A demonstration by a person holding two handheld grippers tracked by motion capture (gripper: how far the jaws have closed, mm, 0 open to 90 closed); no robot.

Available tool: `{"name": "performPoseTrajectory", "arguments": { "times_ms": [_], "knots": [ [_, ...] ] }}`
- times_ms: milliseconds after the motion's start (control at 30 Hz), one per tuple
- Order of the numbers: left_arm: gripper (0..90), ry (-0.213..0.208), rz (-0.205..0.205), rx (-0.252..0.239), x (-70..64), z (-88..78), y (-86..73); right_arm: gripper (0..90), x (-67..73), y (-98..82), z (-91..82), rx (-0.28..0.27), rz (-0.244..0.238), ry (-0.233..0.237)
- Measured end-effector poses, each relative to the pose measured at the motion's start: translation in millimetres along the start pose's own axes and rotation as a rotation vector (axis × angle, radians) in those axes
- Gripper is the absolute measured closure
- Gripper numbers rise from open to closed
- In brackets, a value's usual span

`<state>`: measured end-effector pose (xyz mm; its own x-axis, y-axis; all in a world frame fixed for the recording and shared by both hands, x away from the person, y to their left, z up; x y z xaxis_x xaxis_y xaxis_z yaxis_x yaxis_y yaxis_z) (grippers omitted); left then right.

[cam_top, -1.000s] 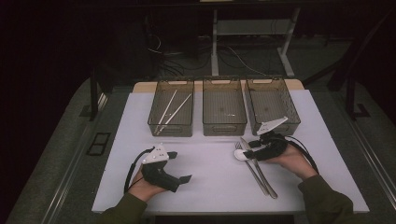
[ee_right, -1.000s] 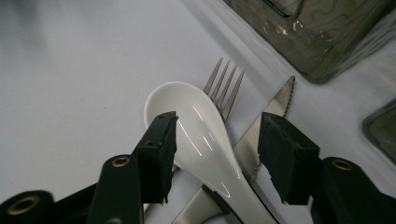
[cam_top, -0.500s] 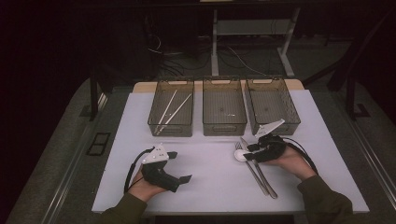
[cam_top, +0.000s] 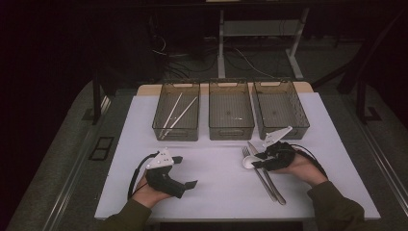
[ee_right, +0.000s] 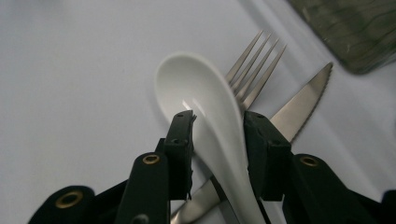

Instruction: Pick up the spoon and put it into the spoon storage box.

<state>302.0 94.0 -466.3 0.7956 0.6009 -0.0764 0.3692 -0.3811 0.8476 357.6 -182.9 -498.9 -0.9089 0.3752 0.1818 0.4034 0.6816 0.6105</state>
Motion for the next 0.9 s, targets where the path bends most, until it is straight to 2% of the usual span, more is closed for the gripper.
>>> {"name": "performPoseTrajectory", "arguments": {
  "times_ms": [200,333,433,900],
  "knots": [
    [0.0,0.001,-0.002,-0.001,0.0,-0.1,0.2,72.0,-0.6,-3.8,-0.5,0.020,-0.049,-0.019],
    [0.0,0.001,-0.002,-0.001,0.0,-0.2,0.1,80.9,2.5,-4.4,1.3,0.031,-0.058,0.011],
    [0.0,0.001,-0.001,-0.002,0.0,-0.3,0.2,81.4,3.1,-5.2,2.7,0.041,-0.069,0.020],
    [0.0,0.001,0.001,-0.006,0.7,-0.6,0.1,82.5,4.3,-4.1,-1.1,0.024,-0.041,0.054]
  ]
}}
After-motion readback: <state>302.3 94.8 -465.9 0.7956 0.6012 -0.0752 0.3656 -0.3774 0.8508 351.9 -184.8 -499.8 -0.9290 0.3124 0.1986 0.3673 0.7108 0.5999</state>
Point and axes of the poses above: each handheld gripper's, and its own axes: z roughly forward along the jaws, y roughly out of its top, x roughly to its left, the point moved 8 cm from there along z, roughly forward along the jaws, and after that the axes turned 7 degrees about y, right-handed, at the moved point
